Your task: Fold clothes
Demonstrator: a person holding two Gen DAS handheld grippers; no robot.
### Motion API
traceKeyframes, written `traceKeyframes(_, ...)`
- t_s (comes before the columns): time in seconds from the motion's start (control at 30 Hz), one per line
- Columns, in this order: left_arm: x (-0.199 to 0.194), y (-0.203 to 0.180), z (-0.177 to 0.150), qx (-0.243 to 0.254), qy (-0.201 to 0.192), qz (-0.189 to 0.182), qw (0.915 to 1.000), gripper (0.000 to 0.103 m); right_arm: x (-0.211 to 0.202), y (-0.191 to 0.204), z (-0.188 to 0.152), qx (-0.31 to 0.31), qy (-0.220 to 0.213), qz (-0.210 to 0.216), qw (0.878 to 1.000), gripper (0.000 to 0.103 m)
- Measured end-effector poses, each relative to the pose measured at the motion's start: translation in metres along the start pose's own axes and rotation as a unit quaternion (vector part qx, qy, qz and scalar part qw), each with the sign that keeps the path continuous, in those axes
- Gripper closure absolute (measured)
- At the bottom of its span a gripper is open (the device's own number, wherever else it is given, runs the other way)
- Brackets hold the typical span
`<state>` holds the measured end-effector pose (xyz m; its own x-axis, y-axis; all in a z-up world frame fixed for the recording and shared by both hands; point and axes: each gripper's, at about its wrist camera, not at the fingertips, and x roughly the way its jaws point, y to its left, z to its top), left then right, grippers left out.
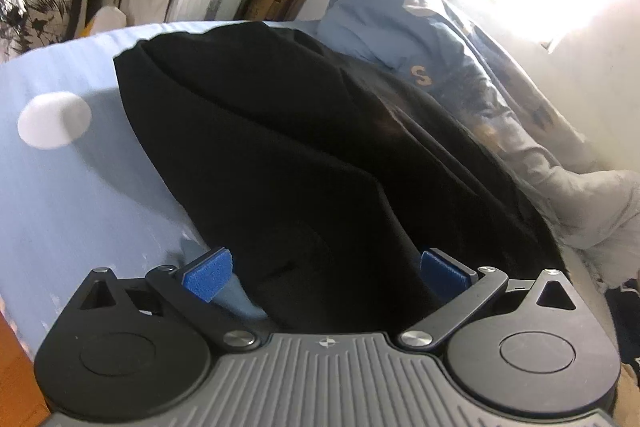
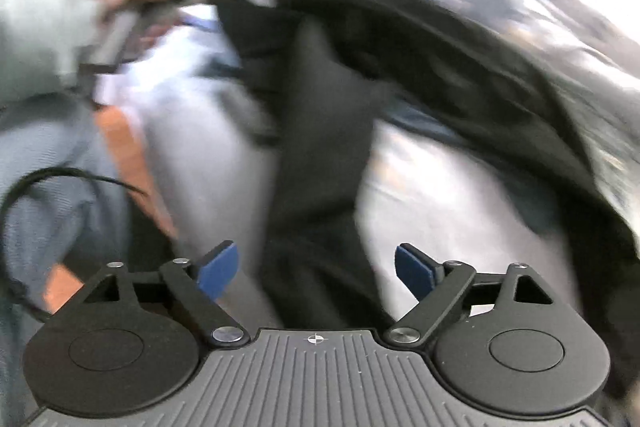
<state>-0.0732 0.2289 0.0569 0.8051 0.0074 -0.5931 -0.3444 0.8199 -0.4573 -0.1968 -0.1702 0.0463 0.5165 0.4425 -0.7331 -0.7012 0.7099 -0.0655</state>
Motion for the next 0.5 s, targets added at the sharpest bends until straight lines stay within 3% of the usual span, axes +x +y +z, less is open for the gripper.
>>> traceKeyframes(0.13, -0.012, -0.019, -0.028, 0.003, 0.011, -0.032, 0.9994, 0.000, -0.032, -0.020, -0.029, 0.056, -0.007, -0.027, 0.998, 0.009)
traceKeyframes(0.2, -0.018, -0.033, -0.049, 0.013, 0.022, -0.063, 0.9977, 0.000, -0.049, -0.029, -0.044, 0.084, -0.011, -0.041, 0.996, 0.003)
traceKeyframes(0.33, -0.030, -0.062, -0.090, 0.040, 0.050, -0.119, 0.9908, 0.000, -0.081, -0.049, -0.073, 0.140, -0.018, -0.068, 0.988, 0.001)
traceKeyframes(0.5, -0.040, -0.089, -0.123, 0.075, 0.060, -0.146, 0.9847, 0.000, -0.122, -0.073, -0.110, 0.208, -0.027, -0.102, 0.972, 0.001)
